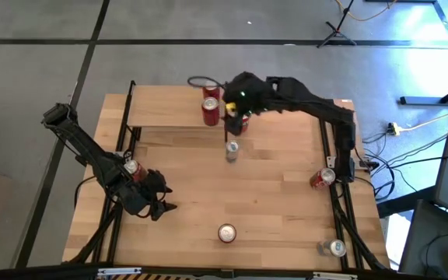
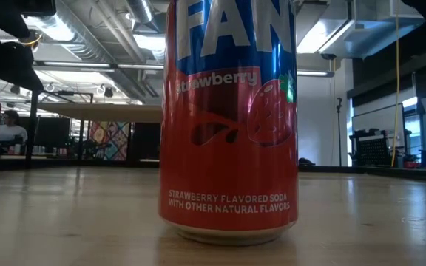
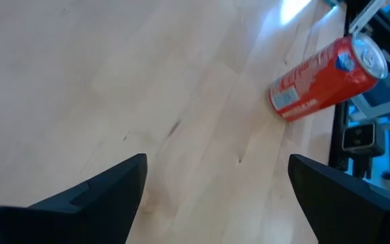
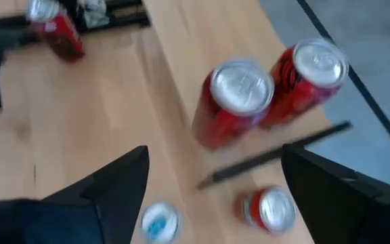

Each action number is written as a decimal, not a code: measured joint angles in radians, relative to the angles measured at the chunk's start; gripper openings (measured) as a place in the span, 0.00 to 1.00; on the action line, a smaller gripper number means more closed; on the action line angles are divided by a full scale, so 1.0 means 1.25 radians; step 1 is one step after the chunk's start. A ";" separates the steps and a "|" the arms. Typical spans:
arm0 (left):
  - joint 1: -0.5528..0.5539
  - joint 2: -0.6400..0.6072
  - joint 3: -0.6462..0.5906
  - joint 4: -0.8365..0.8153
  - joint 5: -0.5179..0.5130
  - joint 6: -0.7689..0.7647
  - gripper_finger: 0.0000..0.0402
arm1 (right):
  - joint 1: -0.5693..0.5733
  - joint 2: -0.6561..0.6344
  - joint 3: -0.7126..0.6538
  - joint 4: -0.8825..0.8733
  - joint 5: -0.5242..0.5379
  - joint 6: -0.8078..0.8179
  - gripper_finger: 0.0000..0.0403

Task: Place canned beverage on shelf
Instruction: Put the top blue soda can on the shelf, then put the blue soda can on the shelf aligned with the other blue soda can

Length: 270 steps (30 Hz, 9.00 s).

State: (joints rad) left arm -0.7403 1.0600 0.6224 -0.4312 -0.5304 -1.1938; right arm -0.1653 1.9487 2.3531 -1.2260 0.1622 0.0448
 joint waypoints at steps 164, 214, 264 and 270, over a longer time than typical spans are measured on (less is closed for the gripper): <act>1.060 0.435 0.825 -0.470 0.214 0.544 0.55 | 0.163 -0.889 -1.079 0.327 0.151 0.020 0.80; 0.562 0.316 0.898 -0.493 0.147 0.644 0.80 | 0.178 -0.842 -1.014 0.259 -0.146 0.092 0.80; 0.135 0.314 0.562 -0.349 0.014 0.396 0.80 | 0.989 -0.432 -0.792 -0.040 -0.230 1.458 0.80; 0.135 0.314 0.562 -0.348 0.014 0.398 0.80 | 1.014 -0.392 -0.792 -0.050 -0.263 1.544 0.80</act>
State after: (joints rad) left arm -0.5713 1.4521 1.3243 -0.8668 -0.5129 -0.6968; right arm 1.1026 1.4591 1.3628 -1.2885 -0.1670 1.9753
